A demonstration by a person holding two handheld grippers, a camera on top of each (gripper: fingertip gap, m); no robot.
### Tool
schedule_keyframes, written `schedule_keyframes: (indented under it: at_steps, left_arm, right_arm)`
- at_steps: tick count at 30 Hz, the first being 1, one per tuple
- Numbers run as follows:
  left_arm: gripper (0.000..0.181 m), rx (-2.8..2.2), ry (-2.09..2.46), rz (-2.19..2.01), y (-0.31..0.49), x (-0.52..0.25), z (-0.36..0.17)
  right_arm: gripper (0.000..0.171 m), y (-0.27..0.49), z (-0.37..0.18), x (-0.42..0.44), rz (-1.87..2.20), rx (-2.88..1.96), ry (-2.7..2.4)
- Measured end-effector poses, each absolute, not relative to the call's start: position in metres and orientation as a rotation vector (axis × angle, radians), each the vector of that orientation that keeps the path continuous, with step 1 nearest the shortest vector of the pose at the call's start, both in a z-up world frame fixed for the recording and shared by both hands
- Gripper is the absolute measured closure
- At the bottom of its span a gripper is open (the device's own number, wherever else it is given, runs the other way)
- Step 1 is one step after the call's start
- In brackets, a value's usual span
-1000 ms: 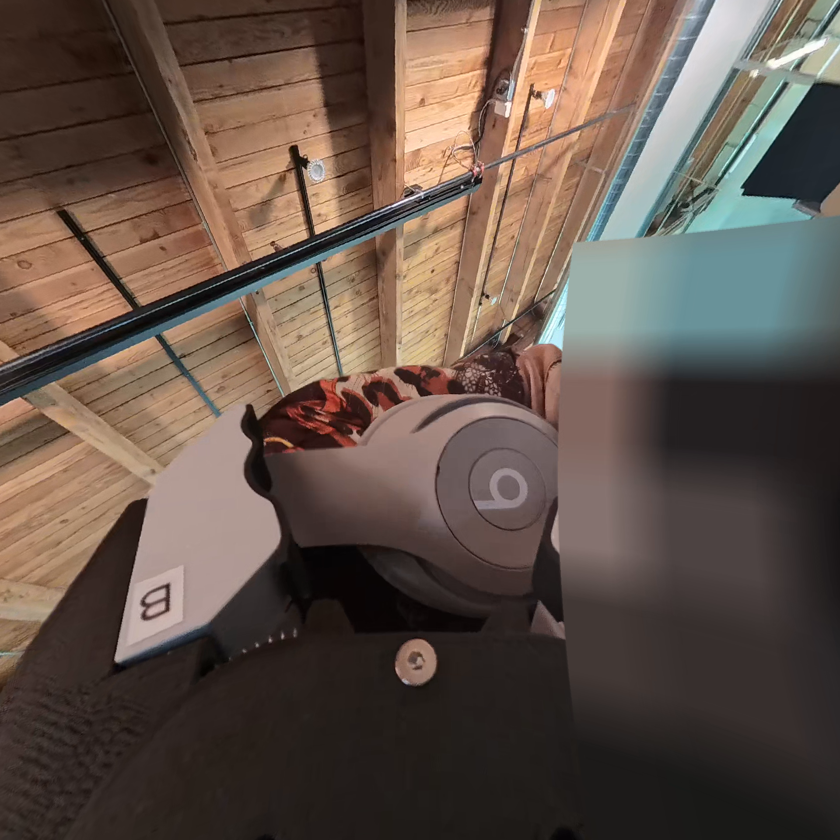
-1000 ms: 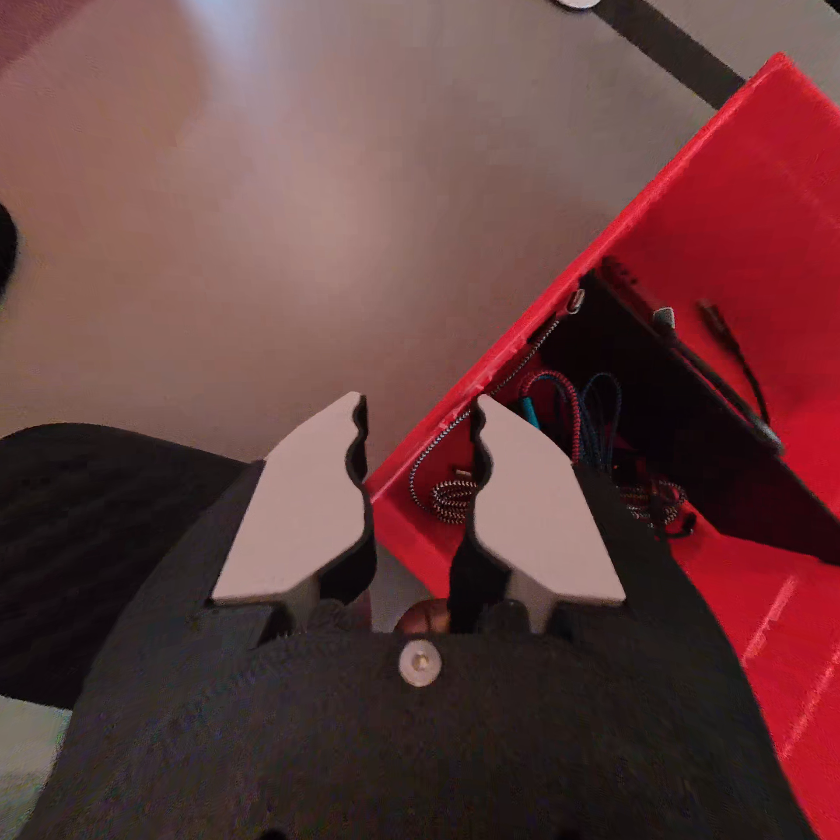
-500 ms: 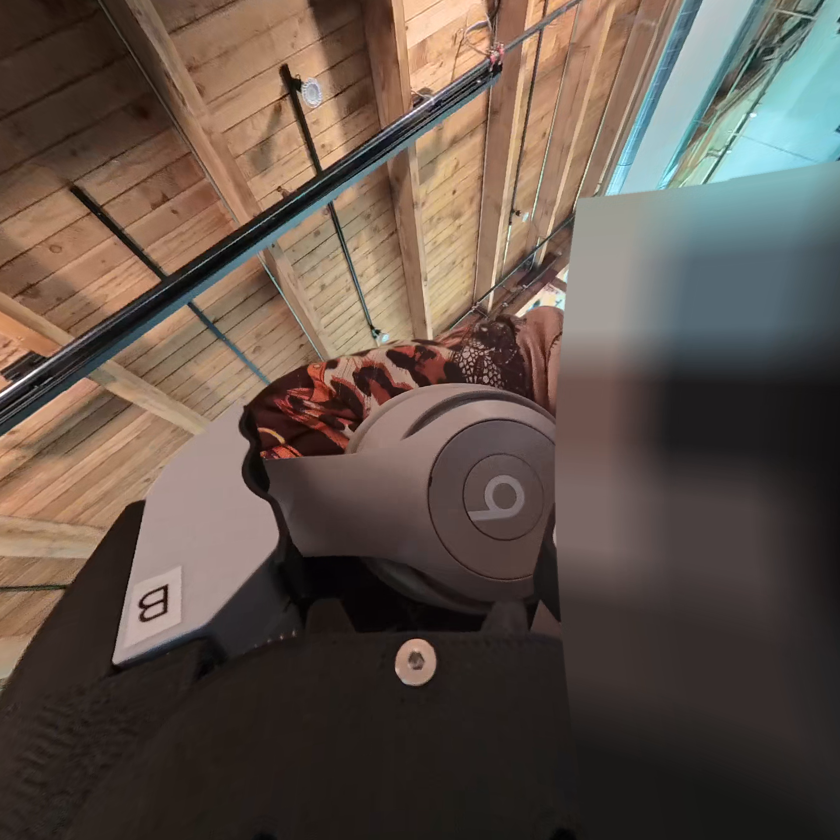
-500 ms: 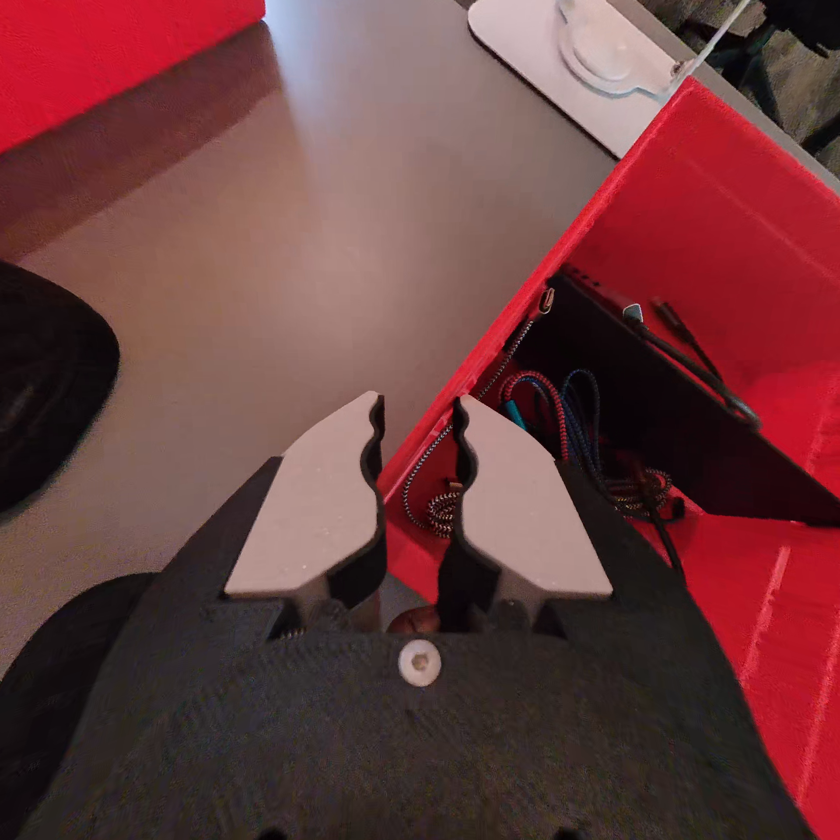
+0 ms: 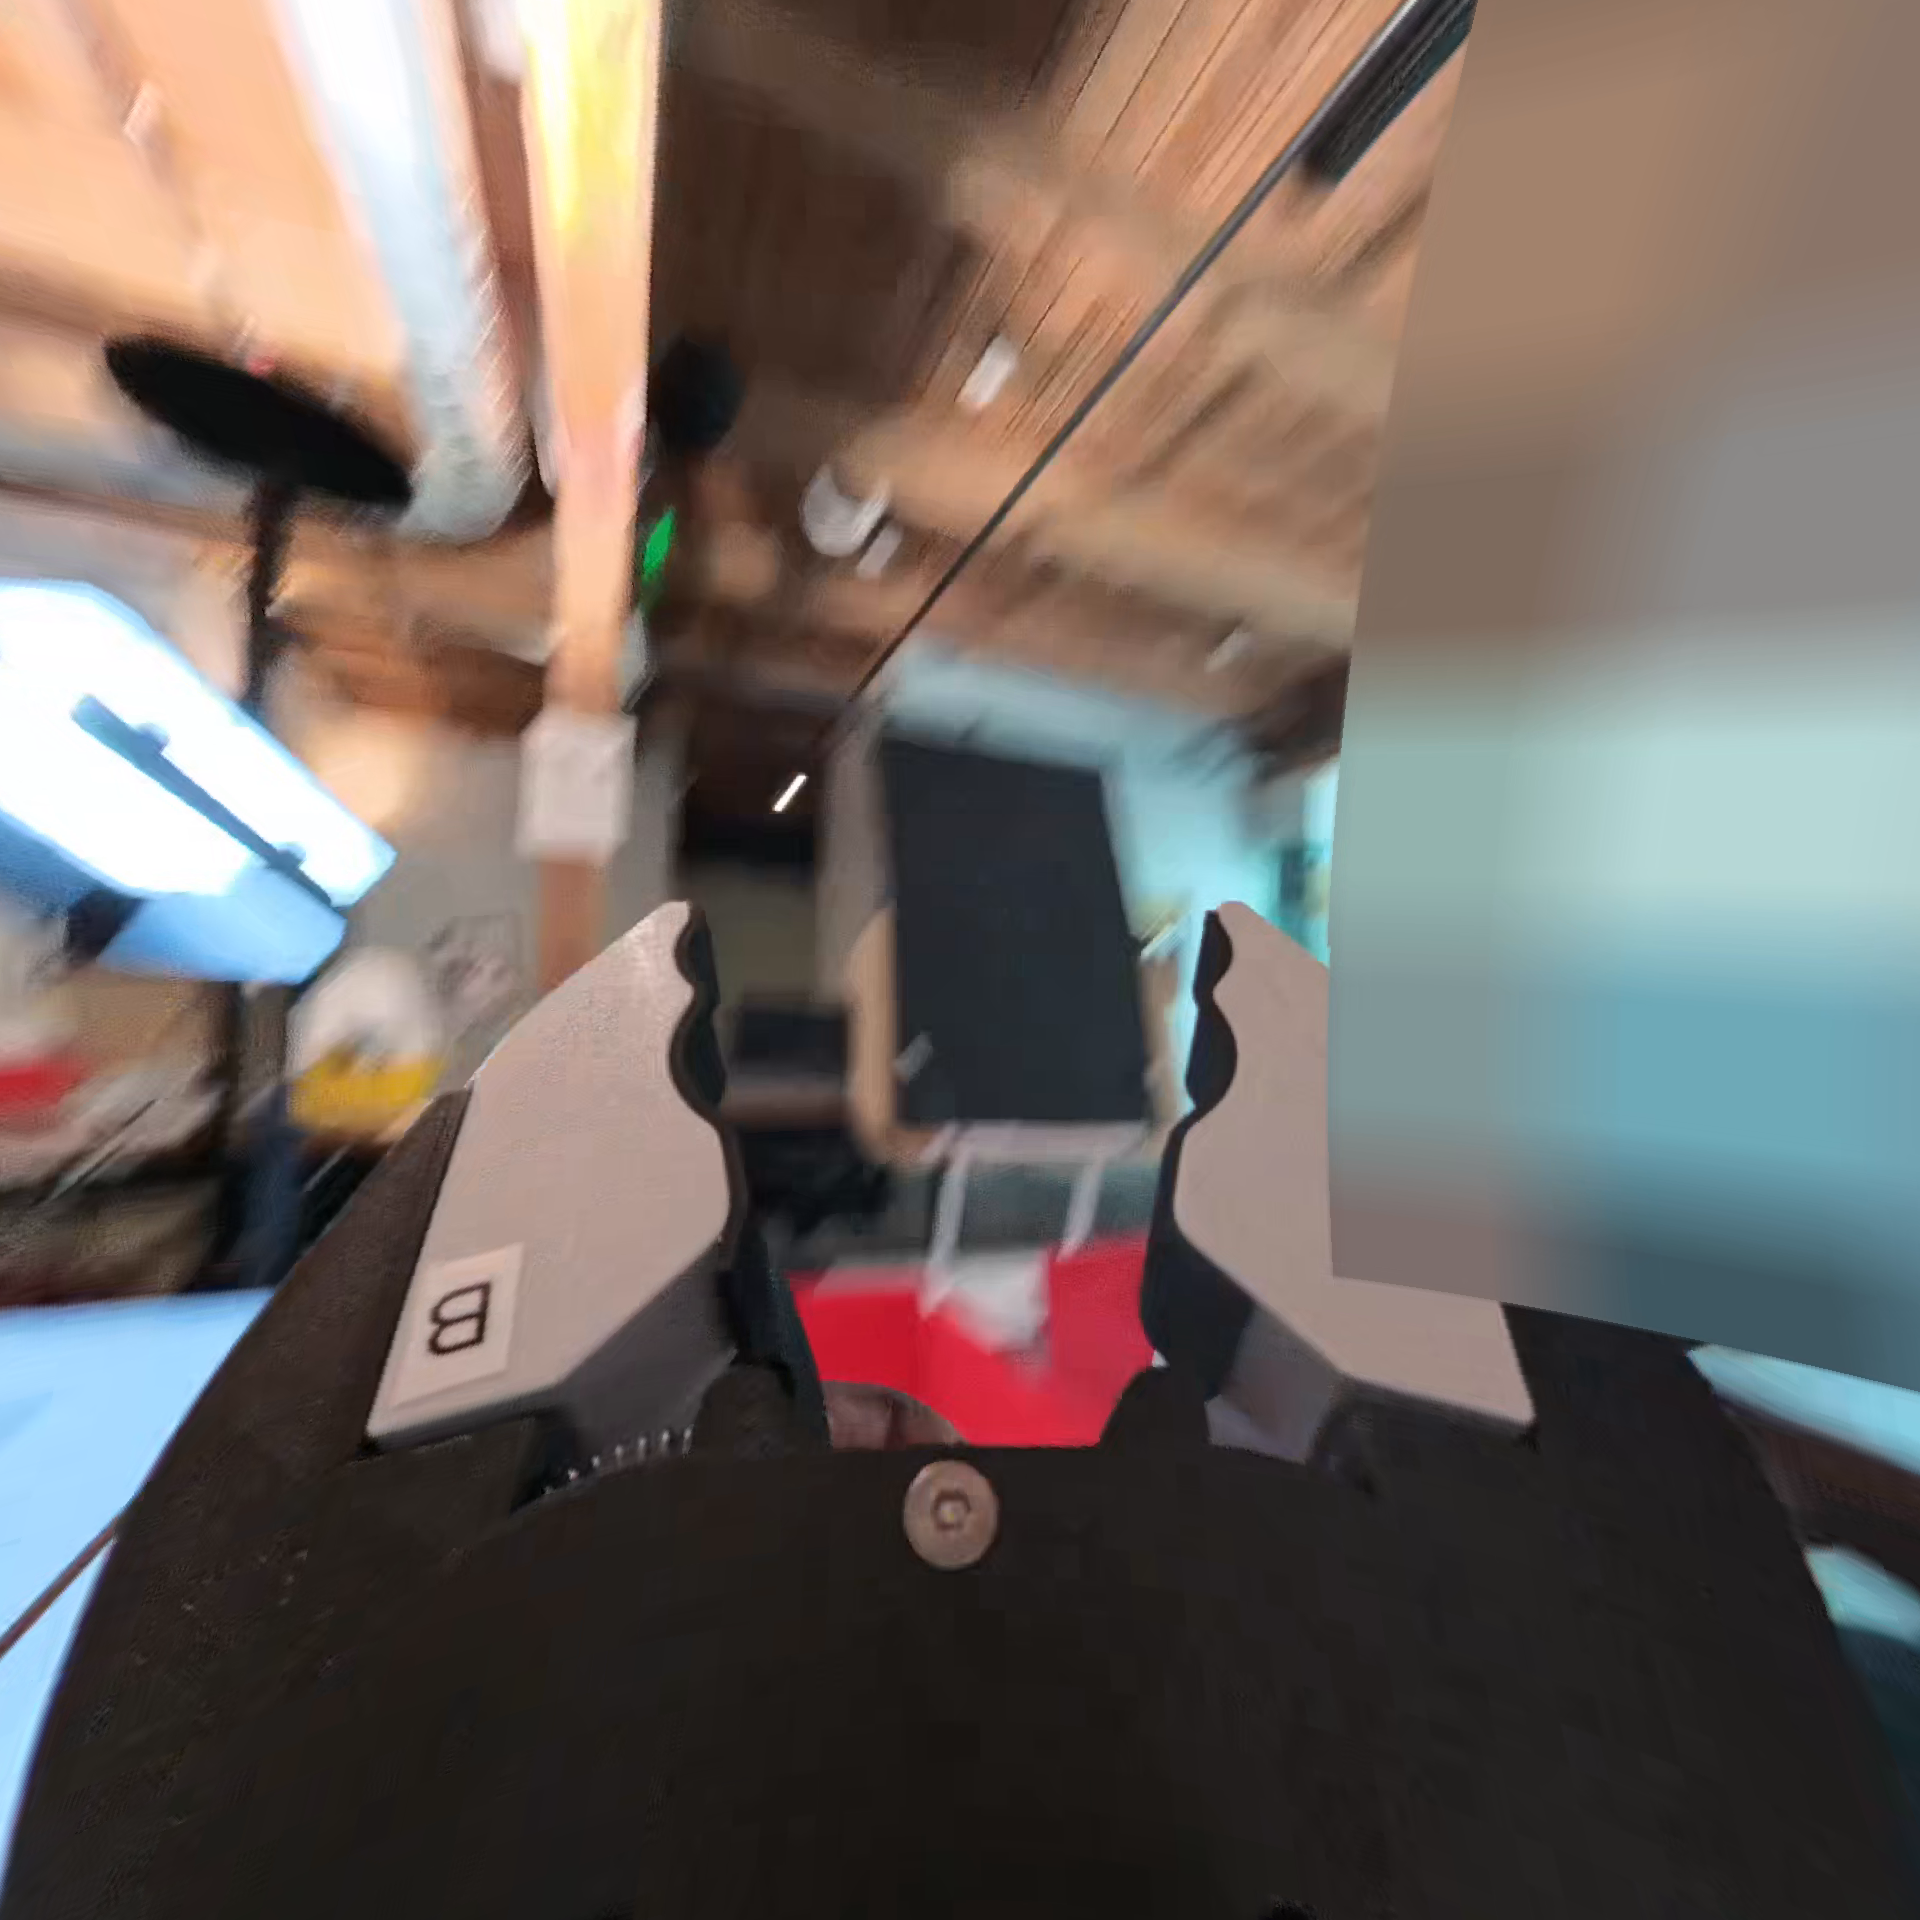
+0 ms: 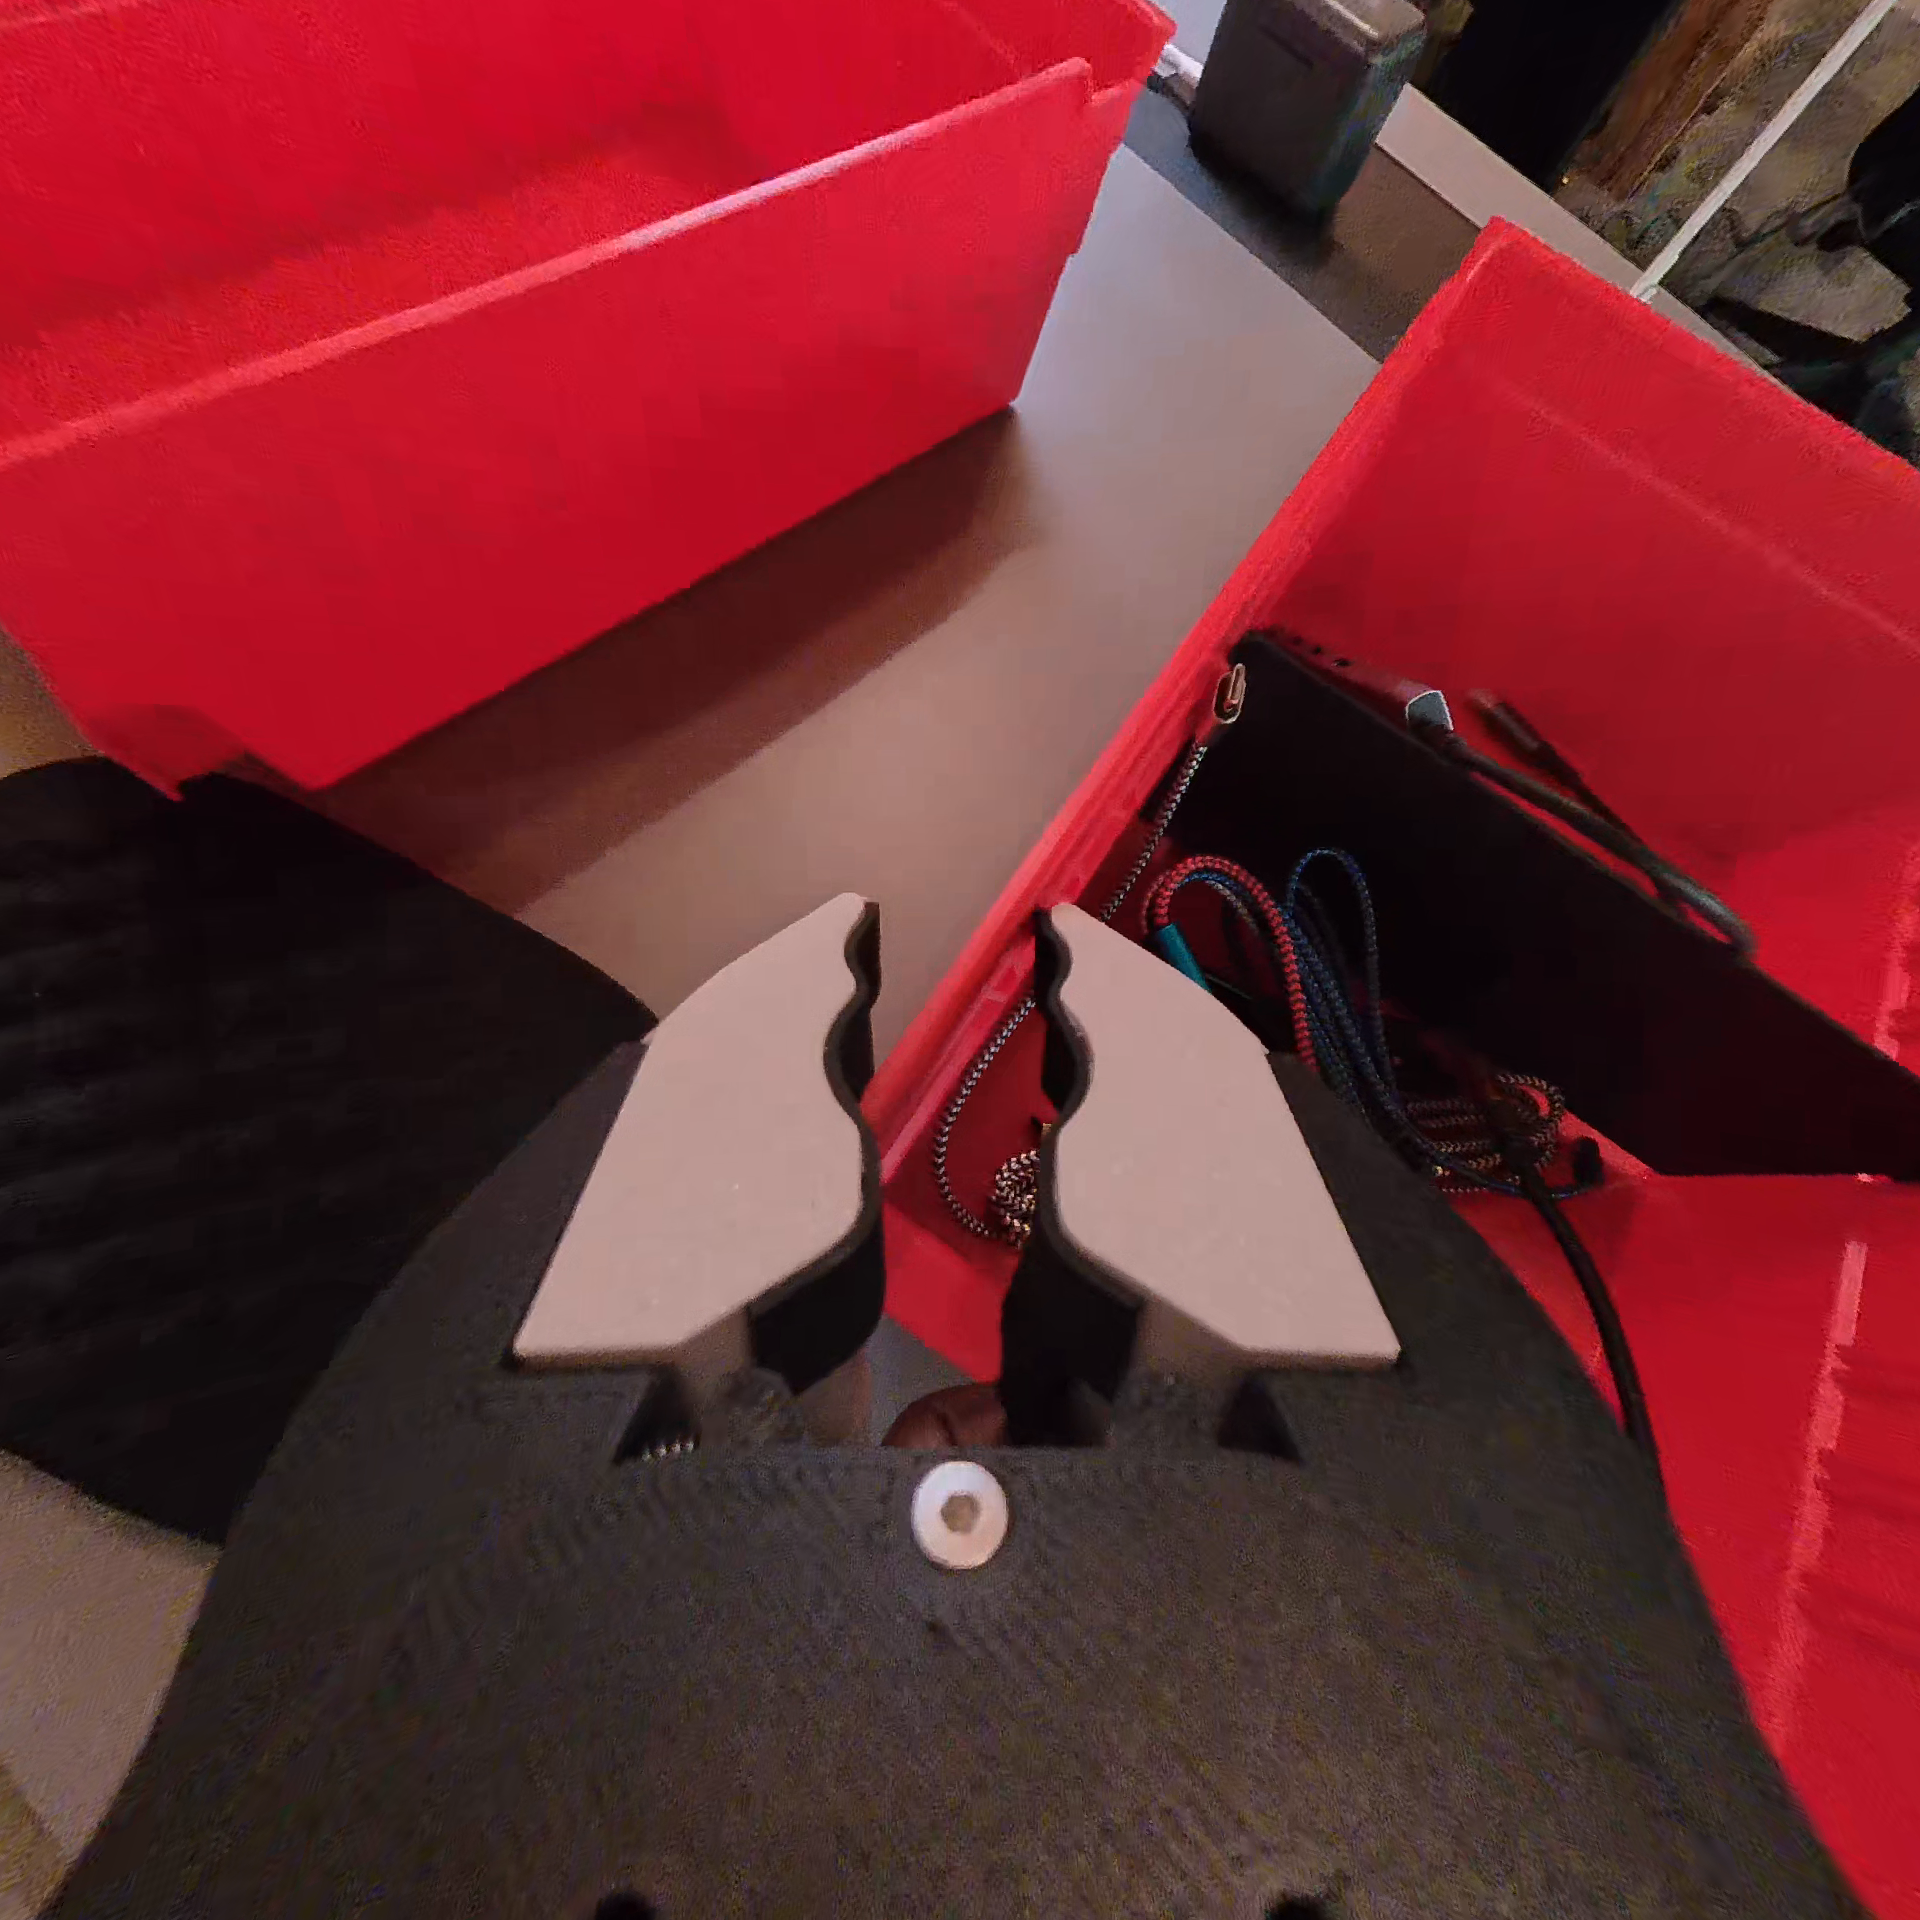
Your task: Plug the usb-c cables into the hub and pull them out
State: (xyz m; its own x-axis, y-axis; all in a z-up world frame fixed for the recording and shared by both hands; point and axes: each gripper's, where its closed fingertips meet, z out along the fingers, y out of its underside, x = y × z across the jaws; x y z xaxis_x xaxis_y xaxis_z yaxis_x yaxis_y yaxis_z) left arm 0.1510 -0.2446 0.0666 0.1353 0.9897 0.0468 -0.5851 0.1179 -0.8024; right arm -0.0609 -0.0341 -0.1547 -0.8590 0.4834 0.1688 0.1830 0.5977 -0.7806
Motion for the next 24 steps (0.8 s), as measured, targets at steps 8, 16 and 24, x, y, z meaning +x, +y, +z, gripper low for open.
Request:
schedule_keyframes:
  at_steps: [8,16,24]
  left_arm:
    - [0.098,-1.224,-1.547,1.334,-0.345,0.063,-0.120]
    - [0.167,-1.318,-1.665,1.383,-0.354,0.053,-0.153]
    - [0.170,-1.164,-1.808,1.444,-0.388,0.091,-0.152]
  right_arm:
    - [0.142,-0.060,-0.154,-0.048,1.175,-0.490,-2.451]
    - [0.139,-0.080,-0.155,-0.042,1.159,-0.449,-2.466]
    - [0.136,-0.120,-0.154,-0.040,1.179,-0.418,-2.477]
